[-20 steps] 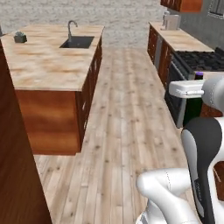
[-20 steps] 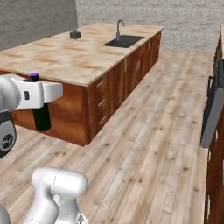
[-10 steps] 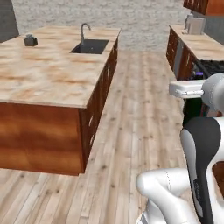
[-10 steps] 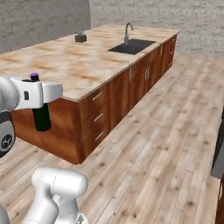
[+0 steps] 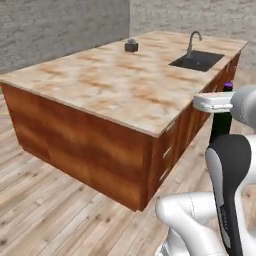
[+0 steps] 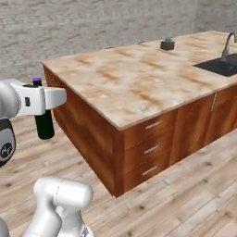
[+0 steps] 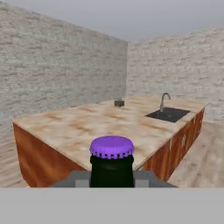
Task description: Get the candle and the beer from the cabinet and move them to the dining counter.
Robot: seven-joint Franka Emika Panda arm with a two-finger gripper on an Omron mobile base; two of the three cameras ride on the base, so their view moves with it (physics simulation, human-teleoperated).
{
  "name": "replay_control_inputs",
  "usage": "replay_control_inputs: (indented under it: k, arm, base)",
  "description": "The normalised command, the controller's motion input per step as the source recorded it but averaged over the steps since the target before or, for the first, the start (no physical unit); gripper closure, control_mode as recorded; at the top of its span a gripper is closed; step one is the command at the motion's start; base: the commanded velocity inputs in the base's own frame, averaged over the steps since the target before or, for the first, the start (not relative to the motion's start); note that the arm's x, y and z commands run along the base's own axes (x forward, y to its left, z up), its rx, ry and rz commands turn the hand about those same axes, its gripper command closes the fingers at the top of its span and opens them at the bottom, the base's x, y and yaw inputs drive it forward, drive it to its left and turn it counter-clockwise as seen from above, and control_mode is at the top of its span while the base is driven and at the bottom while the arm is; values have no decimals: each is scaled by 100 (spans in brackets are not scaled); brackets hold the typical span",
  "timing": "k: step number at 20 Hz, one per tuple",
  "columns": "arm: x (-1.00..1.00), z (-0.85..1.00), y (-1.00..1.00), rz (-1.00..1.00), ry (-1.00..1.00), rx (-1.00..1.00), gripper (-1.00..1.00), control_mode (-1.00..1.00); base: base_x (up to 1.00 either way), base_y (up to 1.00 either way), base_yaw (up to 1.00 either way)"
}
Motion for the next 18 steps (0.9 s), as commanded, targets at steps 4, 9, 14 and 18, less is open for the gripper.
replay_control_inputs:
  k: [4, 9, 14, 18]
  arm:
    - [0, 0, 0, 0, 0, 0, 100, 100]
    - [0, 0, 0, 0, 0, 0, 100, 100]
    - [0, 0, 0, 0, 0, 0, 100, 100]
    - [0, 0, 0, 0, 0, 0, 100, 100]
  base:
    - [100, 0, 70]
    - [100, 0, 71]
    - [97, 0, 73]
    - [97, 0, 72]
